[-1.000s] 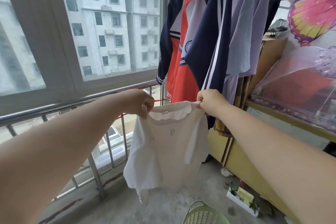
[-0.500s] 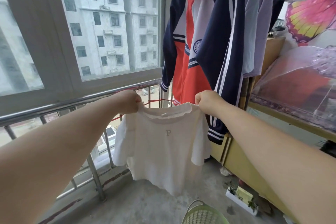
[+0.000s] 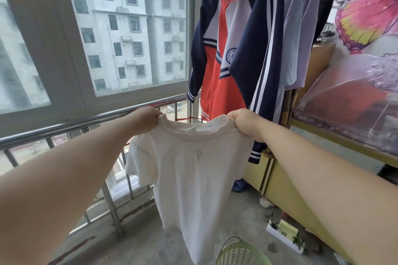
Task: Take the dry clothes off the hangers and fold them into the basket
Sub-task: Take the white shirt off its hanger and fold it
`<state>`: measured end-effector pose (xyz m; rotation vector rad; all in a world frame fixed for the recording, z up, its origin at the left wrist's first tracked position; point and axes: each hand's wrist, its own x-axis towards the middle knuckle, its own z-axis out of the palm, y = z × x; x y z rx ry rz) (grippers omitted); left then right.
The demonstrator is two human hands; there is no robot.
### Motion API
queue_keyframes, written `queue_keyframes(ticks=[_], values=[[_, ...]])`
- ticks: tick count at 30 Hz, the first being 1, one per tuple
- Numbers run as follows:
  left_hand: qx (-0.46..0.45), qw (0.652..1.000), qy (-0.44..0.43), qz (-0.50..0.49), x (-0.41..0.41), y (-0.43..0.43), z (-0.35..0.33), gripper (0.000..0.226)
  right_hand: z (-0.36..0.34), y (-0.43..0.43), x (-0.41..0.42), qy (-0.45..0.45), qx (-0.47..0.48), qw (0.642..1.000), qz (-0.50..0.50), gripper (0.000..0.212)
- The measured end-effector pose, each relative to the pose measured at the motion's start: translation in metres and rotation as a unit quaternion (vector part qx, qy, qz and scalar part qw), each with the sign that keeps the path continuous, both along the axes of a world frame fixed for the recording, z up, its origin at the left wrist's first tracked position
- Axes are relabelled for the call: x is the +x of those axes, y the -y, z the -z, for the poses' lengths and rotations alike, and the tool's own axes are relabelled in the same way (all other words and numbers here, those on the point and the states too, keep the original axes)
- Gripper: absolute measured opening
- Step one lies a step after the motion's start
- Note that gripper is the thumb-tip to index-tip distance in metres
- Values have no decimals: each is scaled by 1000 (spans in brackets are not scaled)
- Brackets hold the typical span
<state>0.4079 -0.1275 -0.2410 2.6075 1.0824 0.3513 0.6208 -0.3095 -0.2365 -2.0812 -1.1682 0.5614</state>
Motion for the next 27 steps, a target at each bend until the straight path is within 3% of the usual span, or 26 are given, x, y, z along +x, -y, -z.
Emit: queue_keyframes(ticks=[7,11,14,20,23,27], values=[[-31,999,19,5,-19,-20,13,23,-11,12,8,-30,2,1000,-8,13],[-83,995,58,24,-16,-17,7,41,1,15,11,8,35,999,19,41],[-129,989,75,20,-15,-16,7,43,7,12,12,-10,57,997,40,45],[-52,992,85,-78,8,0,3,41,8,-10,1,63,5,987,150,47],[-60,990,83,-97,28,15,3,44,7,-25,-17,18,15,975,220,58],[-91,982,115,-122,44,34,5,47,15,-36,-36,-52,62,968,236,44]])
